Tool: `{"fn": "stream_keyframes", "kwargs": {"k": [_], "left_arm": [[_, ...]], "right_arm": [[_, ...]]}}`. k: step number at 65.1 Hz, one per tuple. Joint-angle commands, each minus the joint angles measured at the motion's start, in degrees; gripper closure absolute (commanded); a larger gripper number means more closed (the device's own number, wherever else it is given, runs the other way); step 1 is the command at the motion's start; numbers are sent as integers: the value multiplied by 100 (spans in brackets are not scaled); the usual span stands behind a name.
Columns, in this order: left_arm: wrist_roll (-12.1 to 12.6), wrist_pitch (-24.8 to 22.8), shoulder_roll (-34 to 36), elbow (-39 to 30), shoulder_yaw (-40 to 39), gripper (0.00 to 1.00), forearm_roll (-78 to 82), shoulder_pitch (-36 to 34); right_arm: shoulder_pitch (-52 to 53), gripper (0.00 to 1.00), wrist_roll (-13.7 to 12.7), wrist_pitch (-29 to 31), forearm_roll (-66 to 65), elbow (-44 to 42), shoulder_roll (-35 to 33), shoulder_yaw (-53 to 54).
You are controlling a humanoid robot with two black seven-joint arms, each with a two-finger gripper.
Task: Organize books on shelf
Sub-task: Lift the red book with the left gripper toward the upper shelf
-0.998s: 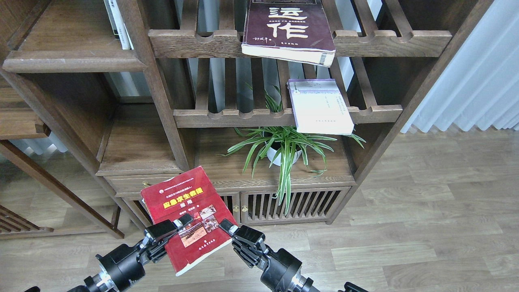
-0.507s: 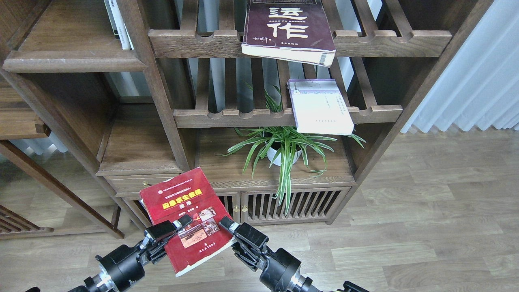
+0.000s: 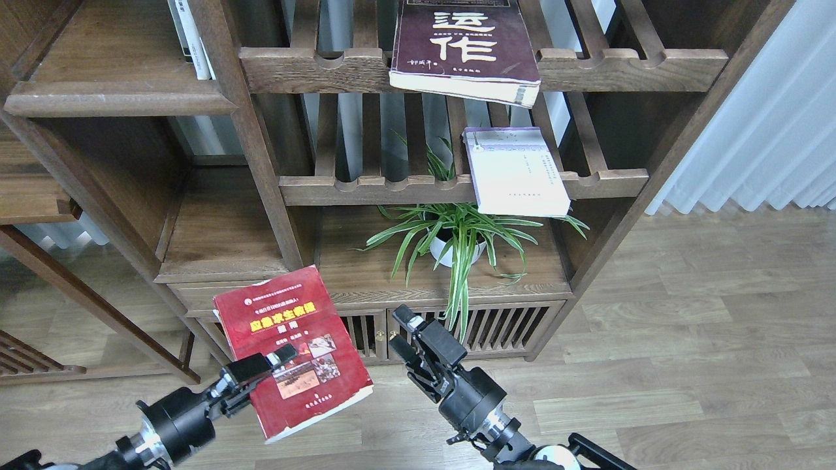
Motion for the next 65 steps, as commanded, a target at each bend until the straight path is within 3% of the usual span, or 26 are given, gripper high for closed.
{"fn": "stream_keyframes", "kwargs": {"k": [1,16,39,51,65], "left_arm": [[23,1,239,-44,-8,89,252,-207],[40,1,731,-71,18,90,621,-638],[304,1,1549,-27,299,90,727,-1789],[875,1,1794,35,396,90,771,-2387],[884,1,2128,35,405,91,718,-3011]], "right_arm": [[9,2,7,0,1,-35,-1,2],[255,2,7,0,-8,-351,-1,-7],[739,2,7,0,-61,-852,-1,-77],[1125,2,7,0,-78,-1143,-1,-94],[1266,2,7,0,-131,-1143,-1,-174]]}}
